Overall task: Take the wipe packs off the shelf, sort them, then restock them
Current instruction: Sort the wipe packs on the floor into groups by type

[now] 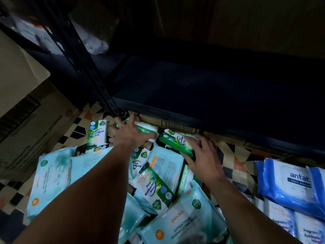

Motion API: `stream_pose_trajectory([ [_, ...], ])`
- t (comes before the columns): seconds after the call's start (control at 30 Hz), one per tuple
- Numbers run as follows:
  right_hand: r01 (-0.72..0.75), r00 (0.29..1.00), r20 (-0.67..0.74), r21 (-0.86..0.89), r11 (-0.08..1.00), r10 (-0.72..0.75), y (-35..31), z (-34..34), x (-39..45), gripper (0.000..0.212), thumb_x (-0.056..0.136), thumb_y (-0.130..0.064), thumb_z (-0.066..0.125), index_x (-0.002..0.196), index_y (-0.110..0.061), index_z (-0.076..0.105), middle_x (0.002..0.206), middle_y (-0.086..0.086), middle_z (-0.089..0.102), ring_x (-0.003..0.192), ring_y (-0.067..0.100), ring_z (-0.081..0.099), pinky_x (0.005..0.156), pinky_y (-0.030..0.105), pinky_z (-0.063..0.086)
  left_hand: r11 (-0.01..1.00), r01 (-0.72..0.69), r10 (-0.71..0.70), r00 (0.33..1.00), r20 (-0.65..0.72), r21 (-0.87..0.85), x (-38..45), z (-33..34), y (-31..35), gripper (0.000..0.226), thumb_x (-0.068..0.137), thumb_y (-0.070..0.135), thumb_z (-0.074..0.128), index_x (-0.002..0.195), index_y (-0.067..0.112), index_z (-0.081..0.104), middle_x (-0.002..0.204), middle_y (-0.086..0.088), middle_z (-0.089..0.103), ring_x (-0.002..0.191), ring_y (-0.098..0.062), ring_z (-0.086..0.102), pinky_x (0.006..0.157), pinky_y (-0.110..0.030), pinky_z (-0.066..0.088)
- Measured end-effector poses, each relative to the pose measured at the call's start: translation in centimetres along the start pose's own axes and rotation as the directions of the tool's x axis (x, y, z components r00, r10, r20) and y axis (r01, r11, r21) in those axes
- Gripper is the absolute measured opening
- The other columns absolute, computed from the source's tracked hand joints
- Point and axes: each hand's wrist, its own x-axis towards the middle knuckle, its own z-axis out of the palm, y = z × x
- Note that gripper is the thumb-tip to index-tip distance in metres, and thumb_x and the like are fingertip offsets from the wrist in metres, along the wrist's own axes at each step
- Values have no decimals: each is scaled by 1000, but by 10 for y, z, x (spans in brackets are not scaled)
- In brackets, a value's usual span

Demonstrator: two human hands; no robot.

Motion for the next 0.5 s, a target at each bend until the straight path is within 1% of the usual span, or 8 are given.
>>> stream_pose_trajectory([
  [0.07,1,1000,14,-24,1000,-1,-1,2,2,59,92,-33,67,147,-27,46,146,8,44,130,31,40,106,49,40,1000,-20,20,1000,-6,-20,1,-2,-6,115,72,83,58,160,34,4,164,-26,-1,149,-52,6,119,-61,17],
  [0.13,-2,1000,22,-72,997,4,-3,-1,6,63,85,-22,73,143,-24,48,143,8,45,128,32,40,104,48,40,995,-11,12,1000,5,-99,2,0,-10,118,61,91,56,158,40,10,165,-22,-1,148,-53,13,116,-64,24],
  [0.2,1,999,47,-132,991,5,-5,-5,11,59,84,-24,75,137,-22,50,137,9,48,126,34,39,102,48,39,990,23,-16,999,50,-141,1,3,-10,145,33,103,55,155,43,7,165,-17,-9,145,-56,22,111,-67,33],
  [0.27,9,997,81,-153,988,3,-5,-7,16,50,86,-26,74,130,-20,49,132,10,47,123,34,42,98,45,41,996,27,-19,995,93,-85,1,6,-7,168,12,103,57,155,39,-2,165,-17,-16,144,-56,24,107,-66,40],
  [0.33,22,994,111,-127,992,-7,-4,-9,18,43,90,-25,72,124,-22,45,128,8,45,116,30,50,86,38,47,998,21,-16,996,84,-67,1,5,-6,167,19,96,69,157,36,-3,165,-18,-13,144,-54,25,106,-62,43],
  [0.4,30,990,144,-136,990,-10,0,-12,14,50,92,-25,70,133,-25,42,133,6,45,116,27,52,83,32,47,995,-3,4,1000,7,-103,1,3,-7,152,39,82,83,158,33,4,164,-20,2,143,-50,30,106,-58,44],
  [0.43,38,986,166,-164,986,-10,2,-13,10,66,91,-20,69,146,-28,34,139,6,44,121,28,49,88,32,46,993,-24,18,999,-45,-119,1,4,-9,140,48,73,87,158,32,11,162,-21,10,140,-48,35,107,-55,45],
  [0.5,84,983,178,-251,964,-39,7,-11,1,109,79,-1,66,160,-38,2,143,7,46,119,32,48,92,38,50,990,-75,61,991,-118,-116,-1,5,-11,115,62,58,89,153,28,25,154,-21,23,132,-46,45,104,-51,45],
])
